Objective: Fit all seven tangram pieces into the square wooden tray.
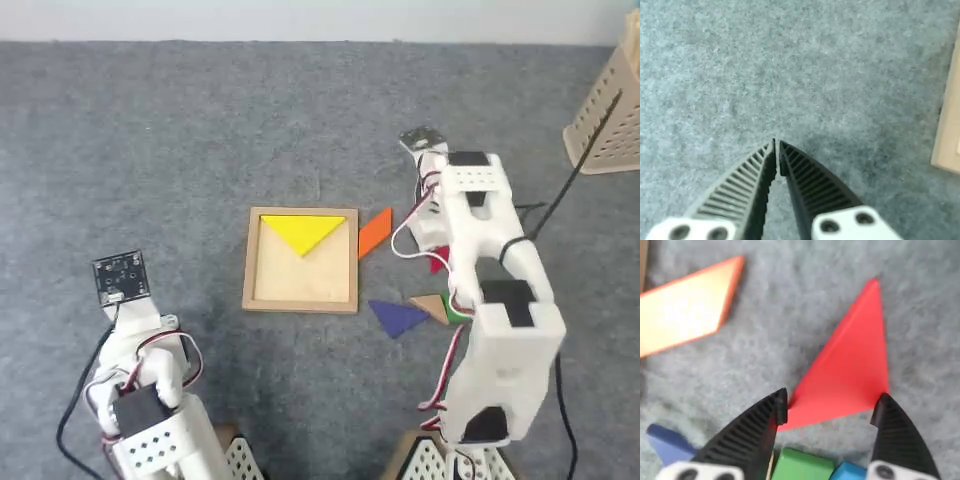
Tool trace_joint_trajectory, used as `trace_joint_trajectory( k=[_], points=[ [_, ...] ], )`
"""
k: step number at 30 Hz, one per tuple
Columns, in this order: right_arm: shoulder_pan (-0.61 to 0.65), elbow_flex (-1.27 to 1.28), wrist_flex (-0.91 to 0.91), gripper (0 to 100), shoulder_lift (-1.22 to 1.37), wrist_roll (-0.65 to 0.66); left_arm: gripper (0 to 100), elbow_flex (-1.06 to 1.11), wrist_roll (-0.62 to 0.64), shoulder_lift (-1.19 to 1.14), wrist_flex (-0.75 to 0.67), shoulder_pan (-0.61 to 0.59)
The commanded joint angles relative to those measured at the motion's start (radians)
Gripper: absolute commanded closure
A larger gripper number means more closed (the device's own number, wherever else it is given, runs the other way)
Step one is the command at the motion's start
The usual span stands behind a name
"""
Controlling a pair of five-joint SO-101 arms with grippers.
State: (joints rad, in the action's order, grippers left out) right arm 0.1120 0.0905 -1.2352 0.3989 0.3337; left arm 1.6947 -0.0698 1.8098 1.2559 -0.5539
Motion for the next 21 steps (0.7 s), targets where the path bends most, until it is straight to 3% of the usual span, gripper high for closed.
trace_joint_trajectory(
  k=[1,8,12,17,21],
  points=[
    [0.015,0.118,0.039,73.3,-0.177,0.005,99,-0.008,0.009,0.003,0.003,0.003],
    [-0.007,0.18,0.079,73.1,-0.306,-0.077,99,-0.008,0.009,0.003,0.003,0.003],
    [-0.008,0.163,0.094,72.2,-0.236,-0.091,99,-0.008,0.009,0.003,0.003,0.003],
    [-0.036,0.063,0.088,62.7,-0.096,-0.152,99,-0.008,0.009,0.003,0.003,0.003],
    [-0.044,-0.003,0.065,62.5,-0.002,-0.169,99,-0.008,0.009,0.003,0.003,0.003]
  ],
)
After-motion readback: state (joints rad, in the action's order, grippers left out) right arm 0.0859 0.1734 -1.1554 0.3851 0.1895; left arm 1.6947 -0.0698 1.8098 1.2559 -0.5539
